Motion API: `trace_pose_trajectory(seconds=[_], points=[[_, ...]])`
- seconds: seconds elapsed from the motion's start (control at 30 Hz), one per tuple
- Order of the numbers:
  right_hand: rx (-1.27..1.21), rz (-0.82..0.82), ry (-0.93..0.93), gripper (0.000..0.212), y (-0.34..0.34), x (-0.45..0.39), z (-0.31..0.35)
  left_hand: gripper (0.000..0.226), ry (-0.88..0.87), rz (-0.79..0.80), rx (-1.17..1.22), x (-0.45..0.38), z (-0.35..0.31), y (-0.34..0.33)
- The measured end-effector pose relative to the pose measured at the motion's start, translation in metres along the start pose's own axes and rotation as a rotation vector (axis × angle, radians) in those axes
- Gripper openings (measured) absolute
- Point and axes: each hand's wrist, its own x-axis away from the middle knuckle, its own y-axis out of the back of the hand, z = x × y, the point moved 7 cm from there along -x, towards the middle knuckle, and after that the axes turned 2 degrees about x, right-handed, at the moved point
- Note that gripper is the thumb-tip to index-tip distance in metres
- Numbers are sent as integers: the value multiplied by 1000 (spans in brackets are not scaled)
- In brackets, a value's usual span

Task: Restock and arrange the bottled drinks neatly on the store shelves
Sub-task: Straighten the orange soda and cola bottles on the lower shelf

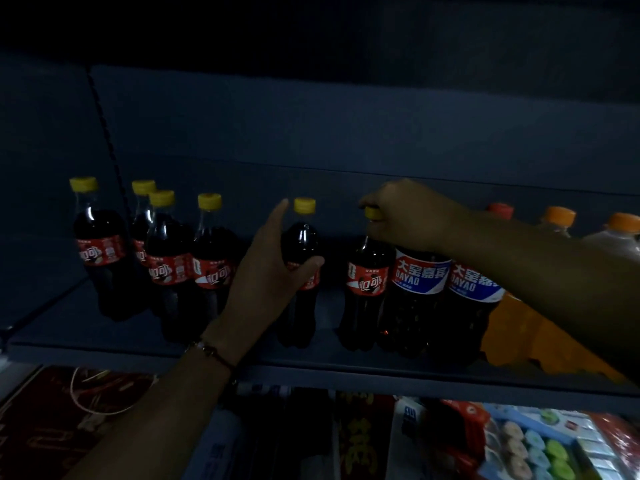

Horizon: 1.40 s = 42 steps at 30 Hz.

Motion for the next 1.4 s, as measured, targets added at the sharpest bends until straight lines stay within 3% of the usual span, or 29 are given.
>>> trace_pose_trajectory(seconds=[0.17,0.4,0.57,0.7,1.07,1.27,1.33,1.4], points=[[-23,-20,-7,29,0,1,0,106,183,40,234,44,31,-23],[-57,-42,-3,47,-1,8,-2,75,323,40,158,97,84,-50],[-75,-60,-2,43,-2,9,-5,74,312,54,140,94,80,-56],[-87,-49,-9,55,0,10,-5,74,305,80,131,93,79,-64],[-113,-52,-8,57,0,10,-4,73,261,43,83,96,69,-75],[-57,-42,11,68,-1,10,1,88,222,161,83,112,43,-67],[-76,-203,104,67,14,12,28,75,237,69,58,124,37,-35],[-147,-310,207,63,28,11,66,62,249,-156,78,133,41,15]])
